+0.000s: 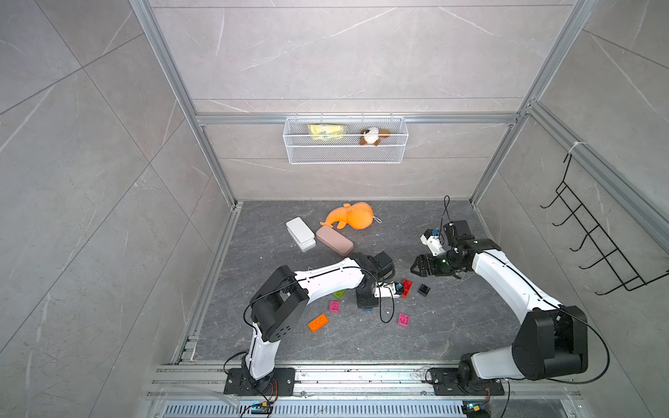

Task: Assemble a carrot with lego
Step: Assemble the lego brick with the lego brick.

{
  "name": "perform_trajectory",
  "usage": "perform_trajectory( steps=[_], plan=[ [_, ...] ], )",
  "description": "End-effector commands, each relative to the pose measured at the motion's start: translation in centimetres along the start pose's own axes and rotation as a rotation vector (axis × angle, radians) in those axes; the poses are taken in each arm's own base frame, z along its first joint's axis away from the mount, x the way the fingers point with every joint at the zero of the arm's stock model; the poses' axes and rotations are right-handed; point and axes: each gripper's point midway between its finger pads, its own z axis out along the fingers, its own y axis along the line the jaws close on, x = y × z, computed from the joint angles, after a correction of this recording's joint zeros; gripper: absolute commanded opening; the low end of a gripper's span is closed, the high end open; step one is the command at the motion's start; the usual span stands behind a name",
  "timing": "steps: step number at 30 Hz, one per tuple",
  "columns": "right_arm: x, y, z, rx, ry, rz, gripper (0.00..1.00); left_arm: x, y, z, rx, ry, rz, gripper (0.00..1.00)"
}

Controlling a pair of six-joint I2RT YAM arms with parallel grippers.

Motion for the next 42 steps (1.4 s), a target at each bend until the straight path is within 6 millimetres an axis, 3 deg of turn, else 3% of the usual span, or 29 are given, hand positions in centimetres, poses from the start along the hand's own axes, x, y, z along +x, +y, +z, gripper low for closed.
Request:
perform_trajectory(
  steps=[1, 20, 27, 32, 42],
  plan=[
    [0.3, -0.2, 0.0, 0.004, 0.021, -0.004, 0.77, 0.3, -0.6, 0.7, 0.045, 0.007, 0.007, 0.21],
    [0.4, -0.2, 0.2, 0.000, 0.029, -0.002, 0.77, 1.2, -0.2, 2.3, 0.040, 0.063, -0.027, 0.20],
    [0.4, -0.1, 0.2, -0.002, 0.030, -0.001, 0.77, 3.2, -0.7, 4.3, 0.063, 0.162, -0.040, 0.18],
    [0.4, -0.1, 0.0, 0.001, 0.026, -0.002, 0.77, 5.8, -1.8, 6.6, 0.088, 0.242, -0.062, 0.18],
    [0.3, 0.2, -0.6, -0.005, 0.015, -0.004, 0.77, 3.1, 1.0, 1.1, -0.002, 0.077, -0.041, 0.25]
  ],
)
